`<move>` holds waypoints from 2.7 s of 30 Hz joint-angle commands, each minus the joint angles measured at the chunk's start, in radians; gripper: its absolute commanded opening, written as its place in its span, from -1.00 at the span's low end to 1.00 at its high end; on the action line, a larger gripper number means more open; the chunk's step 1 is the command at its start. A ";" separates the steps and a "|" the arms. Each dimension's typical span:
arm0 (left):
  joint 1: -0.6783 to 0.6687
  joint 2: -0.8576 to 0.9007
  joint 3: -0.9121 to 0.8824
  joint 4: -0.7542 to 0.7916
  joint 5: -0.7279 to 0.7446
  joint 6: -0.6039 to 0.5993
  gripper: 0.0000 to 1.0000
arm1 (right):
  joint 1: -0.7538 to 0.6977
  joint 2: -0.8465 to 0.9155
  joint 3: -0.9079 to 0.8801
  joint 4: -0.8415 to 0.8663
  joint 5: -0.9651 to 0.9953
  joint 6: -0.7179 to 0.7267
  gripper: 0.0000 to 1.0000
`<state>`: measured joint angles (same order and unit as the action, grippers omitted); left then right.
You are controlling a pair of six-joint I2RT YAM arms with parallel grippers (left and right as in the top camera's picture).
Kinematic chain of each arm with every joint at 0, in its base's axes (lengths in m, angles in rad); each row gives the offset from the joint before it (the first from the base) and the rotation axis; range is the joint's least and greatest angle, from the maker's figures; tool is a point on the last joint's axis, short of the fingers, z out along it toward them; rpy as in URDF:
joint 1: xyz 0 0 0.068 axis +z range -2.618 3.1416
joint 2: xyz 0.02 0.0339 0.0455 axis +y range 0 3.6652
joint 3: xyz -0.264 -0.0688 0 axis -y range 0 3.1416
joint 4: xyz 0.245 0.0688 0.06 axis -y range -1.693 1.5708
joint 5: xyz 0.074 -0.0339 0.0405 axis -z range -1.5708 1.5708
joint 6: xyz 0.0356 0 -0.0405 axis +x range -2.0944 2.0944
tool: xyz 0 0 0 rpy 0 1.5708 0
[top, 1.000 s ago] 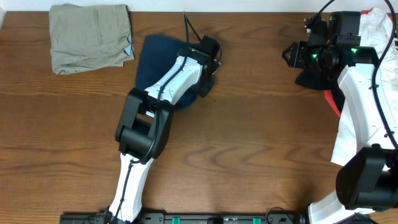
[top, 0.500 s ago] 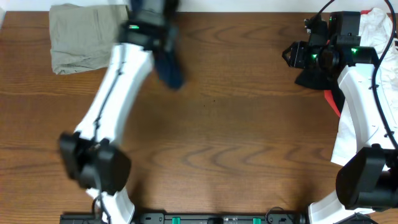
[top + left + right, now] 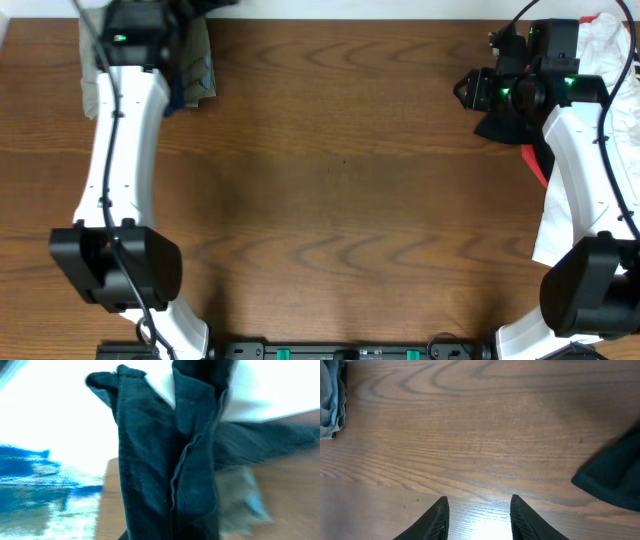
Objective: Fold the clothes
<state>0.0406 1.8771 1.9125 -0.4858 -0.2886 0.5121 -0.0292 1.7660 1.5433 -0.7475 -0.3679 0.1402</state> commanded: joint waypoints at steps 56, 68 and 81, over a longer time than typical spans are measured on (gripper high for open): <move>0.051 0.357 0.003 0.188 0.171 0.039 0.95 | 0.103 0.004 -0.002 0.021 0.006 -0.007 -0.14; 0.049 0.078 0.003 0.169 0.172 -0.231 0.95 | 0.103 0.004 -0.002 0.051 0.078 -0.008 0.18; 0.045 -0.001 0.002 -0.242 0.172 -0.499 0.96 | 0.102 -0.039 0.026 0.206 0.163 -0.097 0.98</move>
<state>0.0879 1.8721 1.9114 -0.6876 -0.1116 0.0704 0.0650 1.7653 1.5436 -0.5488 -0.2283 0.0628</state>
